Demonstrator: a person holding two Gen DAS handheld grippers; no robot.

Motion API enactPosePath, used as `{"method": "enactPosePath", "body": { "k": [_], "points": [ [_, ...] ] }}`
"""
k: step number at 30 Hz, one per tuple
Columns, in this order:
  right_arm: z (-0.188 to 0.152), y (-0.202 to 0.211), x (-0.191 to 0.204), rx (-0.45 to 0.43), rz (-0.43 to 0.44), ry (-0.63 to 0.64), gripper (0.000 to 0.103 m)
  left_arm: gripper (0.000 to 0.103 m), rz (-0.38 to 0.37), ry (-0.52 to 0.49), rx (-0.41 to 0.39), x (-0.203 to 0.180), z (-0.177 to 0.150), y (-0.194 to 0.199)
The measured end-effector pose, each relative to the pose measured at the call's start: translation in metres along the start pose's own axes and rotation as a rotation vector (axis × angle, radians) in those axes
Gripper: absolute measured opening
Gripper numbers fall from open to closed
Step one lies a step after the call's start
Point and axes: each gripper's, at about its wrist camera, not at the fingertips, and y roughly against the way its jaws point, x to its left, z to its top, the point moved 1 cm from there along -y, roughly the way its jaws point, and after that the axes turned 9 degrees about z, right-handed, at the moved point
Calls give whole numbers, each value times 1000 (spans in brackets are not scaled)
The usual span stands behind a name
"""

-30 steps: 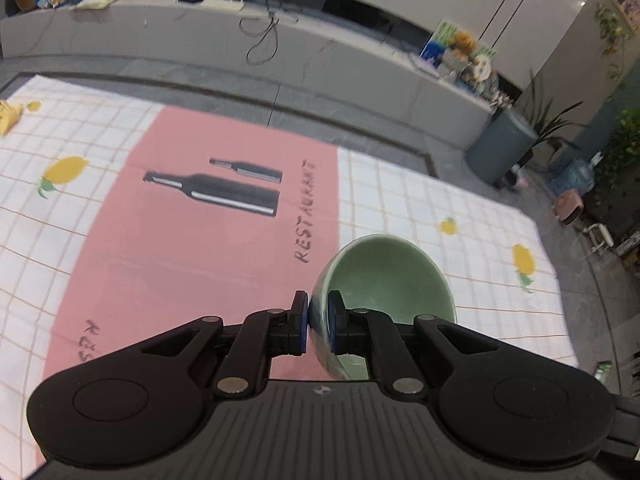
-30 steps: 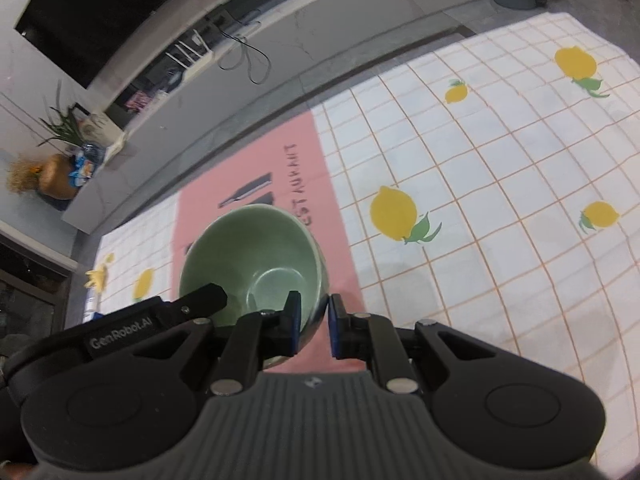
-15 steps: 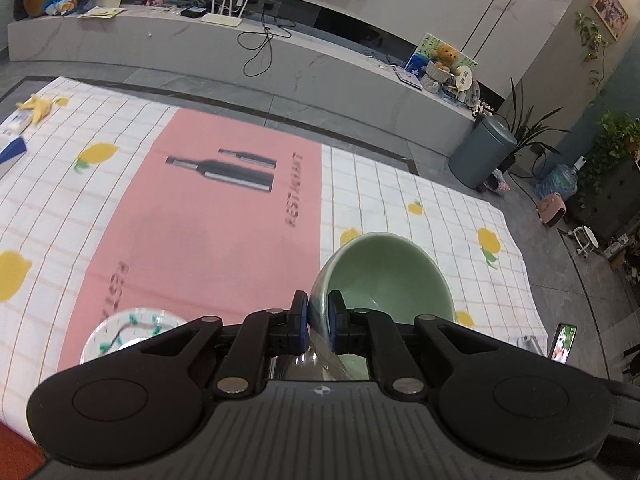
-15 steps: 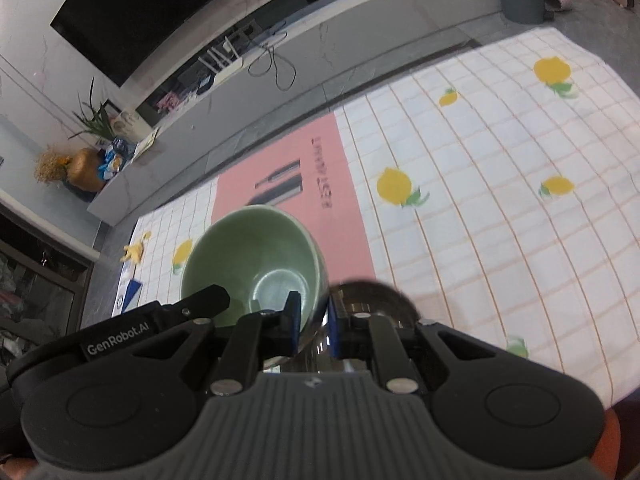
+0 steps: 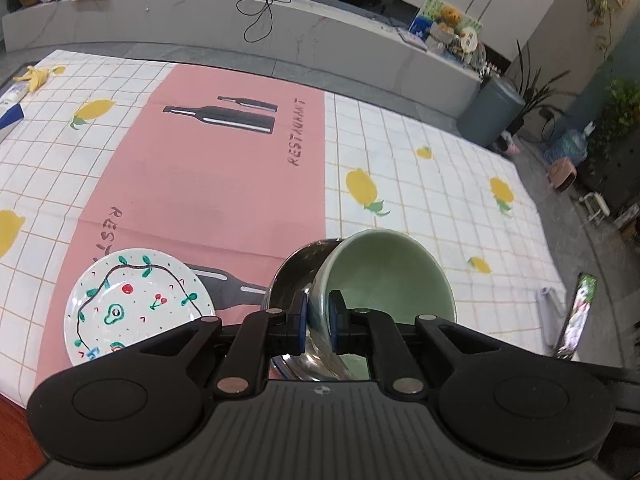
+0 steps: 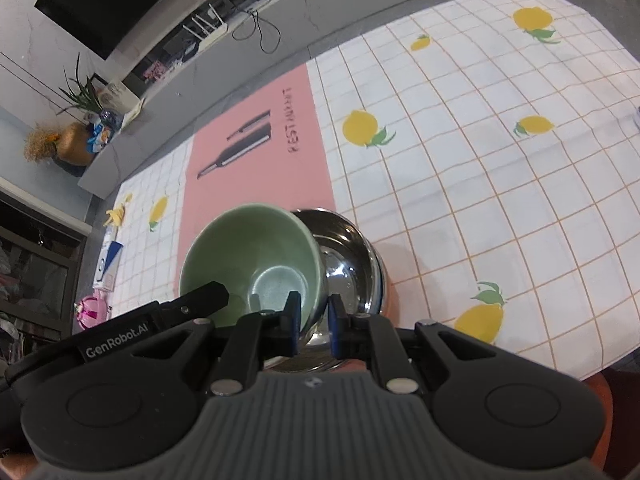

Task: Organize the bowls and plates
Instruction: 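Carry the green bowl with both grippers over the blue steel bowl, then lower the green bowl into the blue bowl and open both grippers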

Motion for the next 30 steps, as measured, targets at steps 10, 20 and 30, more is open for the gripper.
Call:
{"method": "enactPosePath", "body": {
  "k": [10, 20, 30],
  "points": [
    [0, -21, -7, 19, -61, 61, 11, 11, 51, -100, 48, -10, -6, -24],
    [1, -40, -4, 46, -108, 131, 10, 13, 113, -200, 56, -18, -6, -37],
    [-2, -45, 5, 22, -168, 215, 11, 17, 97, -226, 55, -17, -4, -39]
  ]
}}
